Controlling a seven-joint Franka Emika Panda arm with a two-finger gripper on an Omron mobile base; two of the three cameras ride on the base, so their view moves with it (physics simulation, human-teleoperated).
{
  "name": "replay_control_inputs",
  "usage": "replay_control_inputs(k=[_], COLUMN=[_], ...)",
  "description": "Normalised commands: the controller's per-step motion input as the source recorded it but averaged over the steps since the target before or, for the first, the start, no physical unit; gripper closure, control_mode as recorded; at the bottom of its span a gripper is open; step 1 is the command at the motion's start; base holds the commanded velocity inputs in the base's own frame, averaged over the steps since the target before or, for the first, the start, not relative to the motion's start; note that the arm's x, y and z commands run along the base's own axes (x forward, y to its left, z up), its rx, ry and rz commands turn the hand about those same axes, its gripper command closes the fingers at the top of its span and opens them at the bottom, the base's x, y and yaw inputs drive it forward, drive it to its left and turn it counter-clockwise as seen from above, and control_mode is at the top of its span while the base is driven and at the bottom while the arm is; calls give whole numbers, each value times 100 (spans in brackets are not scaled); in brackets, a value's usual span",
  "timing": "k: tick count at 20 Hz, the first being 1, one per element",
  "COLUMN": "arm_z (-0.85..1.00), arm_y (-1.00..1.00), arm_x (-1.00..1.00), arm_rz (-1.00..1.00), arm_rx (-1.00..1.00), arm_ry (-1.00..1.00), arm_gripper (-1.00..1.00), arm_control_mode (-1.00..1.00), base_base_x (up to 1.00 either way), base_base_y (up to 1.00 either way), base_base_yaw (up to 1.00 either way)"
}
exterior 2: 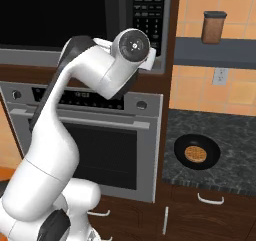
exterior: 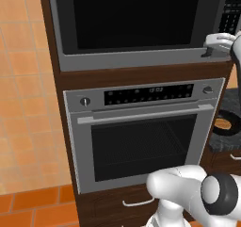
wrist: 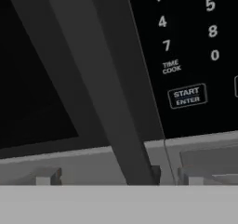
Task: Open the microwave, place the bowl with waffle inside the microwave, then close the microwave door and turn it on.
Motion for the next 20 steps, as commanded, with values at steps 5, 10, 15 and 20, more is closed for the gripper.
replay_control_inputs(k=[5, 10, 15, 20], arm_z=[43, 2, 0, -19], arm_y=[1, 1, -2, 5], arm_x=[45, 67, 57, 51], arm_rz=[-15, -16, -12, -2], arm_rx=[0, 0, 0, 0], arm_ry=[-12, 0, 0, 1], arm_gripper=[-100, -100, -100, 100], arm_control_mode=[-100, -100, -100, -100], base_base_x=[0, 0, 0, 0], base_base_y=[0, 0, 0, 0], base_base_yaw=[0, 0, 0, 0])
